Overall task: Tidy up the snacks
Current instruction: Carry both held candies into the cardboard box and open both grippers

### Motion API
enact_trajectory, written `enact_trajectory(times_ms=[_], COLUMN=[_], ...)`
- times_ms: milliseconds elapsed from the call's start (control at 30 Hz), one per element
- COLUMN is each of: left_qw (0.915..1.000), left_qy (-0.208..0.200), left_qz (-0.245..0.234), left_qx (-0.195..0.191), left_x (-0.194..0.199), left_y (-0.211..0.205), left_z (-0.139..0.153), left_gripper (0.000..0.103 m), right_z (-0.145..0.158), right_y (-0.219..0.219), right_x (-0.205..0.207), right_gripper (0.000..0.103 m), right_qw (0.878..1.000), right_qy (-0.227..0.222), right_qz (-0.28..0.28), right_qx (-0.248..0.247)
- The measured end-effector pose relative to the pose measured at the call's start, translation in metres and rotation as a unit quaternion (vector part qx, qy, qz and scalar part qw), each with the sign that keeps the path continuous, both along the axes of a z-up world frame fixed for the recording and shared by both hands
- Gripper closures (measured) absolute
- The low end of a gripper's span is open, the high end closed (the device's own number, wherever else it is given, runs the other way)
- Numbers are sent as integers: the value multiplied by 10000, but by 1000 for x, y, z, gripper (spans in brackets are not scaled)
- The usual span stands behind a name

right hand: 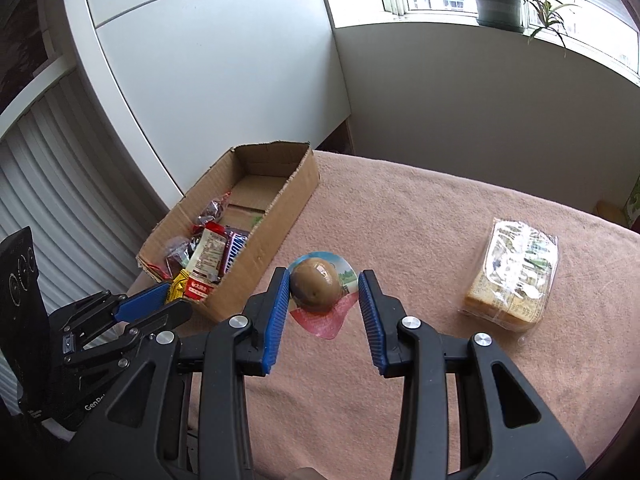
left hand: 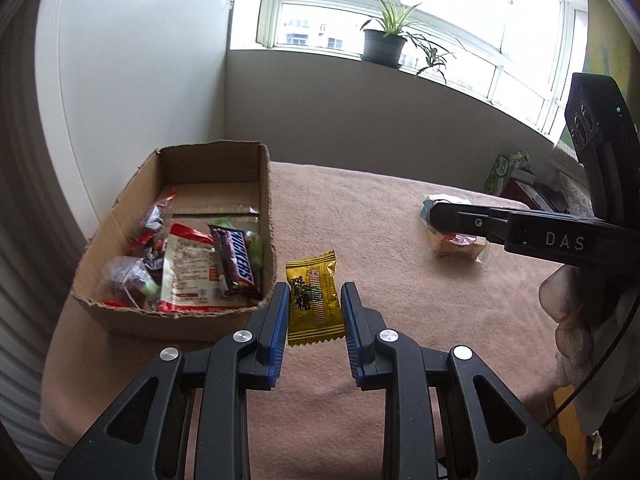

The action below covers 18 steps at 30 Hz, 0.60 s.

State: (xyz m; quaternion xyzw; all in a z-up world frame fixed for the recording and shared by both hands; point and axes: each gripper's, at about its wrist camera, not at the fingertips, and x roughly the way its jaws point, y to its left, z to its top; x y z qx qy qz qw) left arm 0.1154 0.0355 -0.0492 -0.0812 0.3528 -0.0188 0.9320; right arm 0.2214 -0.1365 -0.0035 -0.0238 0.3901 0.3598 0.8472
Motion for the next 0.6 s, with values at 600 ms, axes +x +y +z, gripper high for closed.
enact_trajectory(times_ms=[600], left_qw=[9981], left_qy=[-47], left_qz=[622], left_qx=[-1], left_x=[37], left_y=[120], left_z=[19], left_gripper=[79], right_z=[11], right_y=[120], right_x=[26], right_gripper=[66], right_qw=[9996], right_qy=[-48], right_qz=[258], right_qx=[-110])
